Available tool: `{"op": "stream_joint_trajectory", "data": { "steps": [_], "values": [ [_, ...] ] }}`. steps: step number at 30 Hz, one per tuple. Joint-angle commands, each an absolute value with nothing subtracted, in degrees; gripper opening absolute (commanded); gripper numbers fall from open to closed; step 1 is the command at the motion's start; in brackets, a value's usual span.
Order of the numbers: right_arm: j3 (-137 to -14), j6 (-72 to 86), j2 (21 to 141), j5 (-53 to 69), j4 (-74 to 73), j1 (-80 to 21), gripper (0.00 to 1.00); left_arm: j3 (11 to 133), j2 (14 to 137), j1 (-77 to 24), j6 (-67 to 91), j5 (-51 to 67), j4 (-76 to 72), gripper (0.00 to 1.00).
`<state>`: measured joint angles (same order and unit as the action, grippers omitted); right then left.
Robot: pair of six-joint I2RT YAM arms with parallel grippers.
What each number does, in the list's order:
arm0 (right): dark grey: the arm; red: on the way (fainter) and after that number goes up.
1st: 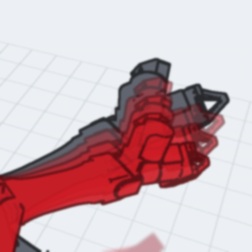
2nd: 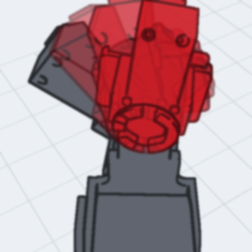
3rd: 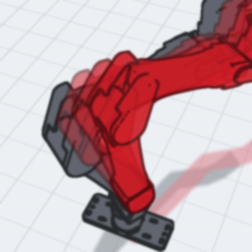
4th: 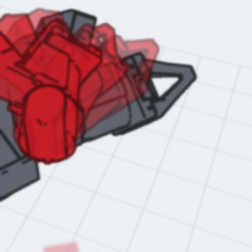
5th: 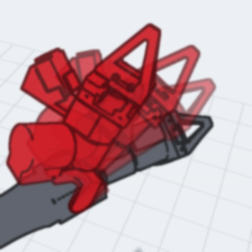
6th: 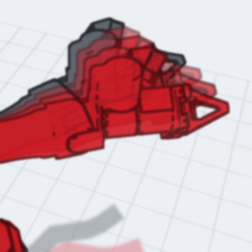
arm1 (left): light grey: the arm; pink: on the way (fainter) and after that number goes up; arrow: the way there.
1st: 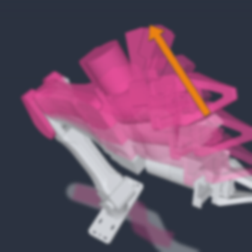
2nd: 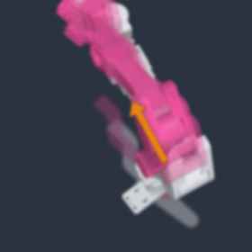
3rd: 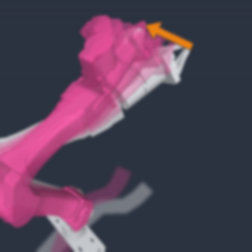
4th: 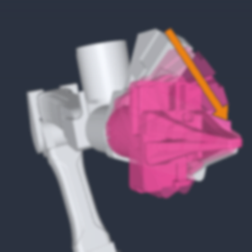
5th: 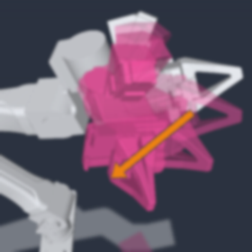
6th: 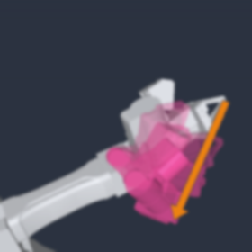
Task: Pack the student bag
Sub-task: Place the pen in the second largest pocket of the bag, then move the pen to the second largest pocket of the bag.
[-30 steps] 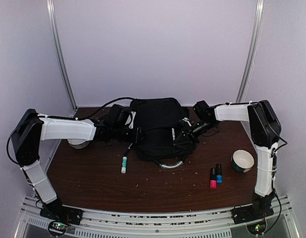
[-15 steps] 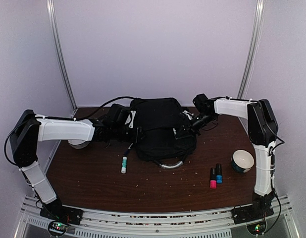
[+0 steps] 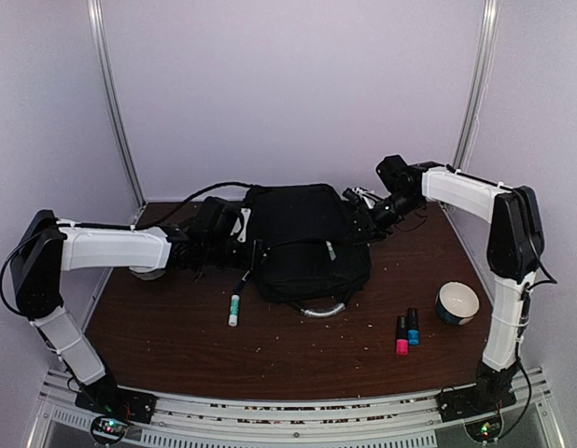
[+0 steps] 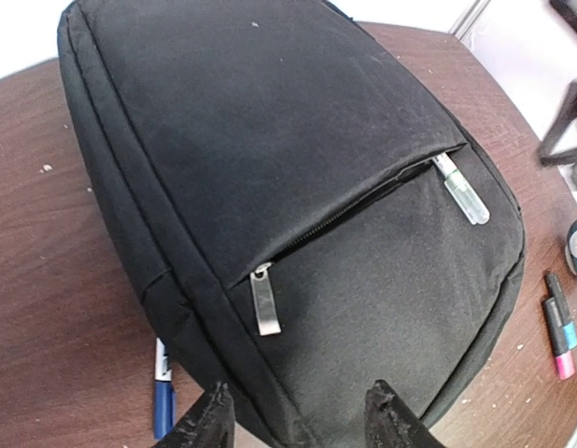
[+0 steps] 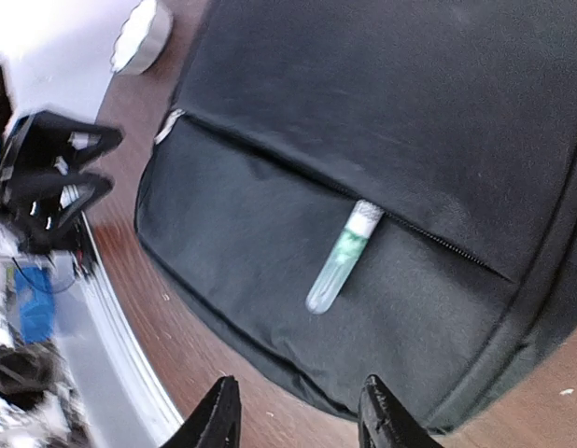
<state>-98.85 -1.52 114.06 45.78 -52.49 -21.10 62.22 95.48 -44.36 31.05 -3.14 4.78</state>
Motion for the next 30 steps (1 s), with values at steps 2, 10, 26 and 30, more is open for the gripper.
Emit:
{"op": "stream_joint_trajectory", "data": {
  "steps": [2, 10, 26, 30],
  "values": [
    [-95.9, -30.0, 106.5, 40.0, -55.3, -21.9, 0.51, 61.8, 92.8, -44.6, 26.0, -5.4, 3.9, 0.5],
    [-88.1, -48.0, 104.2, 19.6, -47.3, -29.6, 0.71, 62.0, 90.6, -44.6, 22.5, -6.5, 6.3, 0.5],
    [-95.2, -50.0, 114.4, 9.4, -39.6, -33.3, 0.69, 59.3, 89.2, -44.6, 24.7, -7.4, 5.5, 0.5],
    [-97.6, -48.8, 116.6, 8.8, -38.8, -33.3, 0.68, 59.1, 89.5, -44.6, 25.0, -7.1, 5.3, 0.5]
  ]
}}
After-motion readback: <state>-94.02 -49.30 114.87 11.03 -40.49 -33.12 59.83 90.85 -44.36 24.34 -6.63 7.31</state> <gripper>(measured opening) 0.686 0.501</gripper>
